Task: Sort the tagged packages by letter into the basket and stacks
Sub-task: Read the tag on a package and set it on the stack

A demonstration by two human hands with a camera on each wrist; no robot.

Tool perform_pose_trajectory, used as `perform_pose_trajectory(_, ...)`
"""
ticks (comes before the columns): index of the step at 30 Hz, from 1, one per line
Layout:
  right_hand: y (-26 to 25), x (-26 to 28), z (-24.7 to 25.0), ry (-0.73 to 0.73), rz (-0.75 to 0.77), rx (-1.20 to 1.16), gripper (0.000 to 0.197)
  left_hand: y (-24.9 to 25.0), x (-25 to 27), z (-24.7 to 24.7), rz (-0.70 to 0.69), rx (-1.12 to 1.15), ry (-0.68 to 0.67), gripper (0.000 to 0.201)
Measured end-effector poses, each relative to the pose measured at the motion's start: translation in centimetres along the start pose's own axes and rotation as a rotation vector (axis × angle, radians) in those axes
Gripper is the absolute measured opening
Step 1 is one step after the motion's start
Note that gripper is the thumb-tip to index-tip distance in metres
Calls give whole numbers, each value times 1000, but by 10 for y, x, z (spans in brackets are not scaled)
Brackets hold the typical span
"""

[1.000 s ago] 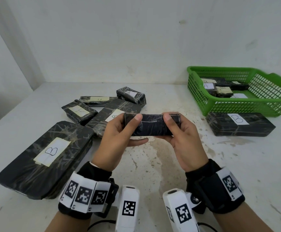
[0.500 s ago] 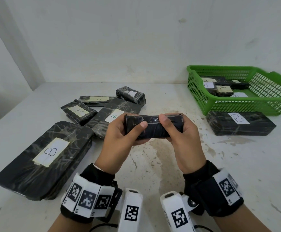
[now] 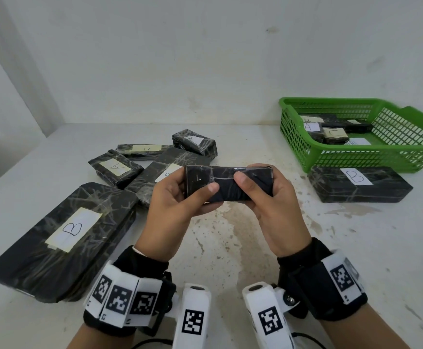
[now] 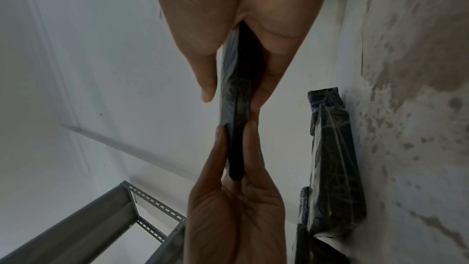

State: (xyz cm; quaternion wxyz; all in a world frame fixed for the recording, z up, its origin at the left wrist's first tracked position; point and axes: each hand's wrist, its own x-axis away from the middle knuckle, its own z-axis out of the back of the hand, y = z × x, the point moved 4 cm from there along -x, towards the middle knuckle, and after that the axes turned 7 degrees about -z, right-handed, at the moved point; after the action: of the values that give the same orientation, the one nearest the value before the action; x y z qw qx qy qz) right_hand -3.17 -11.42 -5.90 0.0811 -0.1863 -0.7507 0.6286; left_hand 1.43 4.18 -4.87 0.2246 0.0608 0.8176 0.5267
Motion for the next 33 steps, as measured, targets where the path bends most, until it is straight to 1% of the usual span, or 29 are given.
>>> perform_pose_trajectory(2, 0, 0, -1, -28, -15, 3, 64, 0, -2, 3, 4, 19, 15, 34)
perform_pose_trajectory(3, 0, -1, -2, -28, -15, 7, 66, 0, -3, 5, 11, 28, 11, 32)
perform_pose_trajectory(6, 0, -1, -1, -4, -2, -6, 60, -2, -5, 5, 36, 63, -39, 35)
perform_pose_trajectory(9, 0, -2, 1, -16, -19, -42, 61, -4, -5, 4, 20, 72, -52, 39)
perform_pose_trajectory(12, -3, -2, -2, -113, -36, -147, 56, -2, -6, 7, -3, 79, -27, 36)
perform_pose_trajectory(14, -5, -1, -4, -152, -33, -188, 52, 0, -8, 10, -2, 114, -17, 36)
perform_pose_trajectory(19, -5, 0, -4, -108, -25, -202, 45, 2, -7, 7, -10, 128, -43, 36)
perform_pose_trajectory(22, -9, 0, -4, -137, -39, -256, 46, 3, -7, 9, -32, 110, -8, 30)
perform_pose_trajectory(25, -12, 0, -6, -165, -54, -287, 46, 4, -8, 8, -29, 136, 8, 32)
perform_pose_trajectory(28, -12, 1, -6, -131, -31, -262, 41, 5, -7, 8, -35, 141, -1, 22)
perform_pose_trajectory(30, -10, 1, -5, -108, -21, -249, 36, 4, -6, 6, -25, 145, -7, 20)
perform_pose_trajectory(32, -10, 1, -5, -108, -23, -251, 32, 5, -7, 6, -23, 132, 2, 25)
perform_pose_trajectory(33, -11, 1, -5, -113, -29, -259, 33, 5, -8, 6, -24, 120, 6, 28)
